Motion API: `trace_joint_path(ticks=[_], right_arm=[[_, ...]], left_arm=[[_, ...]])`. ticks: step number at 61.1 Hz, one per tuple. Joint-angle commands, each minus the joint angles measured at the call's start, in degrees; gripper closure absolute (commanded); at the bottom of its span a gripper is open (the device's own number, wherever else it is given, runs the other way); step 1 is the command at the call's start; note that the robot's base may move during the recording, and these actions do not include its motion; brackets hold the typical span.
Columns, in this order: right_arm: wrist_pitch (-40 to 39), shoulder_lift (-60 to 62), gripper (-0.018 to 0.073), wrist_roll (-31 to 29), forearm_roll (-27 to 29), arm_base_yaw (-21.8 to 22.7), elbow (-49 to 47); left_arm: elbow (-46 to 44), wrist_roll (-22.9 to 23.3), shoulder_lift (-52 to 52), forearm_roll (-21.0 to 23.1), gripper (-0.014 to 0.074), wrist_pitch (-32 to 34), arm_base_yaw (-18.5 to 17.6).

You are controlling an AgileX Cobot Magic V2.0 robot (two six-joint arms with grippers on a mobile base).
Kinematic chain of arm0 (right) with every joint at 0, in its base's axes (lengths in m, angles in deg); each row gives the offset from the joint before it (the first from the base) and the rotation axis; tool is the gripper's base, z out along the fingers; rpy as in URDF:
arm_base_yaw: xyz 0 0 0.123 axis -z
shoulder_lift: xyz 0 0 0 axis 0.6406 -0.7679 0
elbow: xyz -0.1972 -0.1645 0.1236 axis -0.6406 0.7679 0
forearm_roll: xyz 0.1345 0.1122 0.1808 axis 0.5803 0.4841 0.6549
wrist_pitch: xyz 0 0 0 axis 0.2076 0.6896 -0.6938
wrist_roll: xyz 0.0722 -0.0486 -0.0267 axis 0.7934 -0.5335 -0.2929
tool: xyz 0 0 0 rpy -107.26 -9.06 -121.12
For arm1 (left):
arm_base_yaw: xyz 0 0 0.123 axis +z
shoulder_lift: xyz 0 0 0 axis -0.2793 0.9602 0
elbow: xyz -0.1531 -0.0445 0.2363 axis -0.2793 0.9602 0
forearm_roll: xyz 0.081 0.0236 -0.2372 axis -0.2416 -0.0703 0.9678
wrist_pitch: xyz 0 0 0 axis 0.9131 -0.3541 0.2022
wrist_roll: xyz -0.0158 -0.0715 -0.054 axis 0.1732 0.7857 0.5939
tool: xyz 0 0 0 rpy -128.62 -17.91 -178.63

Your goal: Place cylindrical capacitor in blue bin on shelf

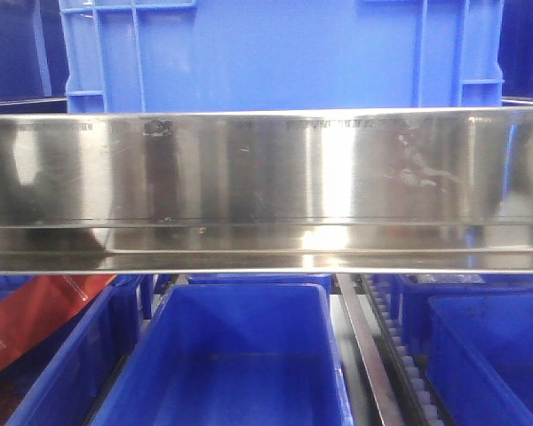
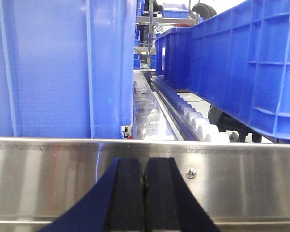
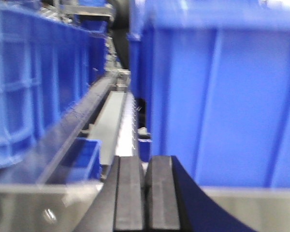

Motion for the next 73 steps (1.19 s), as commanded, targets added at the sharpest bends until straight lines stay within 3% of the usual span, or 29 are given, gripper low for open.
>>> trace_joint_path(ticks=[1, 16, 73], right_arm=[[-2.2, 2.5, 0.0721, -0.3, 0.2, 0.8, 3.3], [-8.7, 2.8, 0.0721, 0.2, 0.1, 0.9, 9.1], [-7.7, 2.8, 0.0721, 1.6, 0.1, 0.9, 9.1]], left_arm=[[0.0, -0.2, -0.3, 0.2, 0.0708, 1.6, 0.1], [0.0, -0.2, -0.3, 0.2, 0.0708, 1.6, 0.1], [0.0, -0.2, -0.3, 0.2, 0.0708, 1.6, 0.1]])
